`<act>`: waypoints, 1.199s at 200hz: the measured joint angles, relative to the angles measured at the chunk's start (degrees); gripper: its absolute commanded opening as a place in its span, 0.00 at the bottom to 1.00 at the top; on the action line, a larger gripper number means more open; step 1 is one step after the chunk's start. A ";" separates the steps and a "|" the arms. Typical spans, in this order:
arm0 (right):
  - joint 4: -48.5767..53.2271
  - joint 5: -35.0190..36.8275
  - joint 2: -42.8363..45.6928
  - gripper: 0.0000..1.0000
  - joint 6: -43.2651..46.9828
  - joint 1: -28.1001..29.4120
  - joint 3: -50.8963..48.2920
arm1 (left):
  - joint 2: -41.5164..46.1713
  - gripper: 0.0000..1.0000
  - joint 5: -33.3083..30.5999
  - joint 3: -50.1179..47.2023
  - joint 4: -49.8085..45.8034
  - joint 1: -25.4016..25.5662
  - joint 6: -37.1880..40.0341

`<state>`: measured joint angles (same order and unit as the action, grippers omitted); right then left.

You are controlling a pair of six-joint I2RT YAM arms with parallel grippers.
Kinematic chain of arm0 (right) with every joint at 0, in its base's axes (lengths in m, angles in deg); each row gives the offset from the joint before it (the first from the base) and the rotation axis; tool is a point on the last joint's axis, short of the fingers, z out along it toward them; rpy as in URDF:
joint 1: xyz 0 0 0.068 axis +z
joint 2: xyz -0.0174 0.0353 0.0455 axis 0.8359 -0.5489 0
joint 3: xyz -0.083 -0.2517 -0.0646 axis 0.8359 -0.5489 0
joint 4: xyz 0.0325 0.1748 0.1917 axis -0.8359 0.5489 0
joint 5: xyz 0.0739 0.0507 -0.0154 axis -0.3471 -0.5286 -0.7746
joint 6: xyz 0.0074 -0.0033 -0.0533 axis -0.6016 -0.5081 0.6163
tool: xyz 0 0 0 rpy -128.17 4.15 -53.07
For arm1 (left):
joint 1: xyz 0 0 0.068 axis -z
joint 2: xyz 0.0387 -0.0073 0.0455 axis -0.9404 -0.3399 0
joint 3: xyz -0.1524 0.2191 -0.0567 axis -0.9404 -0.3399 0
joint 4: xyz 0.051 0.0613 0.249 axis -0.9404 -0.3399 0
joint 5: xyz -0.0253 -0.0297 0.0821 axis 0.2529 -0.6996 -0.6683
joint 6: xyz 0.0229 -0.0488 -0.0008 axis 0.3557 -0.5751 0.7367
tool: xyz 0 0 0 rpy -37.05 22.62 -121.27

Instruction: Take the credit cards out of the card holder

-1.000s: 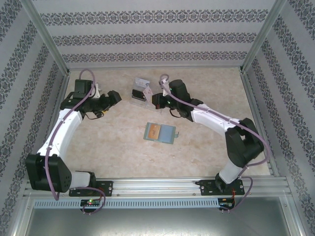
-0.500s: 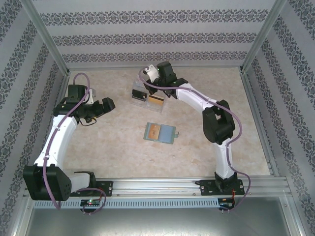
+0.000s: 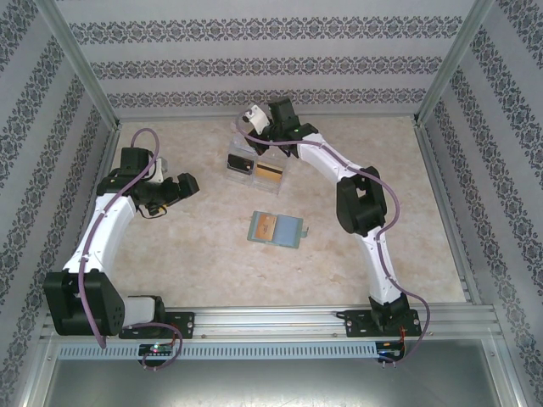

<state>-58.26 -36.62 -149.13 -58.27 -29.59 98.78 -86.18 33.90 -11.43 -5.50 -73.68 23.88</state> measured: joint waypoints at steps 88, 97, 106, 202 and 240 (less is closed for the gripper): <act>2.10 1.42 -2.75 0.00 2.86 -0.02 2.75 | -0.02 1.00 1.01 0.00 0.00 -0.22 0.42; 2.14 1.64 -2.95 0.00 3.04 -0.02 3.32 | -0.02 0.99 1.05 0.00 0.00 -0.33 0.42; 2.19 1.79 -3.08 0.00 3.32 -0.02 3.80 | -0.09 1.00 1.07 0.00 0.00 -0.33 0.44; 8.66 2.40 -3.08 0.08 11.52 -0.50 4.22 | -1.62 1.00 3.10 -0.28 -0.02 -0.33 0.66; 9.77 2.71 -3.08 0.30 12.26 -0.66 4.55 | -1.77 1.00 3.67 -0.37 -0.02 -0.33 0.66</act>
<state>-48.49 -33.91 -152.21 -46.01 -30.25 103.33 -87.95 37.58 -11.80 -5.52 -74.01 24.54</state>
